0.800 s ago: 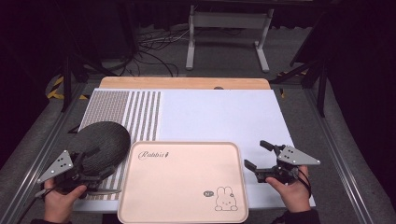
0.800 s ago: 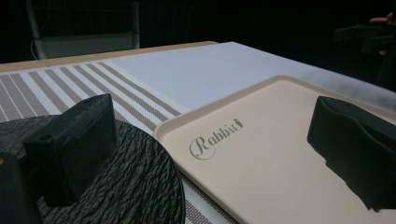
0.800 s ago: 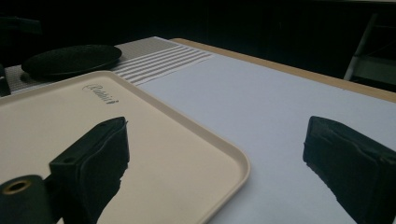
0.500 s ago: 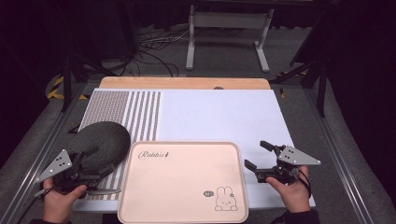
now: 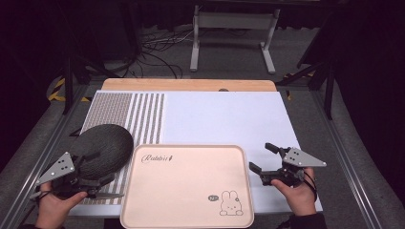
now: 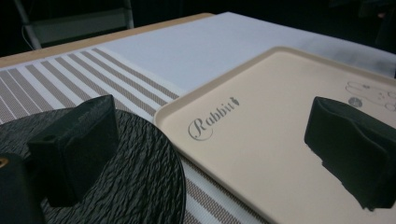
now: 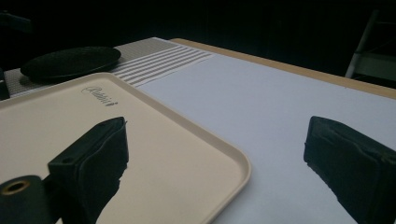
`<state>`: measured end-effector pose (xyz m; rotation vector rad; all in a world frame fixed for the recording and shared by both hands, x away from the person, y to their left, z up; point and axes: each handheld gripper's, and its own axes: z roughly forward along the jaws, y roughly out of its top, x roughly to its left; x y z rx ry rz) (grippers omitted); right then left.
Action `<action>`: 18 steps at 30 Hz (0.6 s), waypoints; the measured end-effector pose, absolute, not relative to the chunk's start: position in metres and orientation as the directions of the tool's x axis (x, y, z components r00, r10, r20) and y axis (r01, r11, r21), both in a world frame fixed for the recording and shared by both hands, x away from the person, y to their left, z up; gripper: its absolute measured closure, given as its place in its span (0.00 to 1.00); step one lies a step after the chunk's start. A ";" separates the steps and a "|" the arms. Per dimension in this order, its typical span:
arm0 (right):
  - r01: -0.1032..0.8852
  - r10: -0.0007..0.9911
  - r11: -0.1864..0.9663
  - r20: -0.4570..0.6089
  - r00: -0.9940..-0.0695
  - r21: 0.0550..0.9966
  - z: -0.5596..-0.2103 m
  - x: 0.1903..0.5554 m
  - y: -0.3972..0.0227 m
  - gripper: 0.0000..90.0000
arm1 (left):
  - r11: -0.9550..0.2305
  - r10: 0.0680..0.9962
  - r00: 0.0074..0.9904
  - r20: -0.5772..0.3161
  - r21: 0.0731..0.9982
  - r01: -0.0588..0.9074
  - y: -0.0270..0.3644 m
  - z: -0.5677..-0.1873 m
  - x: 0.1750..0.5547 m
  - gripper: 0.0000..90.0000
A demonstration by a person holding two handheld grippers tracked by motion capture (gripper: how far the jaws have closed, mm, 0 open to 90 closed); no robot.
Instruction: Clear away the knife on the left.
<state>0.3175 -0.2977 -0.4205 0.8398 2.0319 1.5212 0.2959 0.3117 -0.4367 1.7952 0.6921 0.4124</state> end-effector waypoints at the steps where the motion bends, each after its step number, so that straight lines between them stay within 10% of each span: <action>1: 0.195 0.708 0.201 -0.005 -0.706 0.960 -0.420 0.318 -0.298 0.08 | -0.215 0.638 0.768 -0.059 0.944 0.252 0.312 -0.437 0.296 0.06; 18: 0.199 0.706 0.217 -0.013 -0.708 0.956 -0.424 0.319 -0.299 0.08 | -0.543 0.573 0.814 0.102 0.790 0.283 0.324 -0.415 0.297 0.09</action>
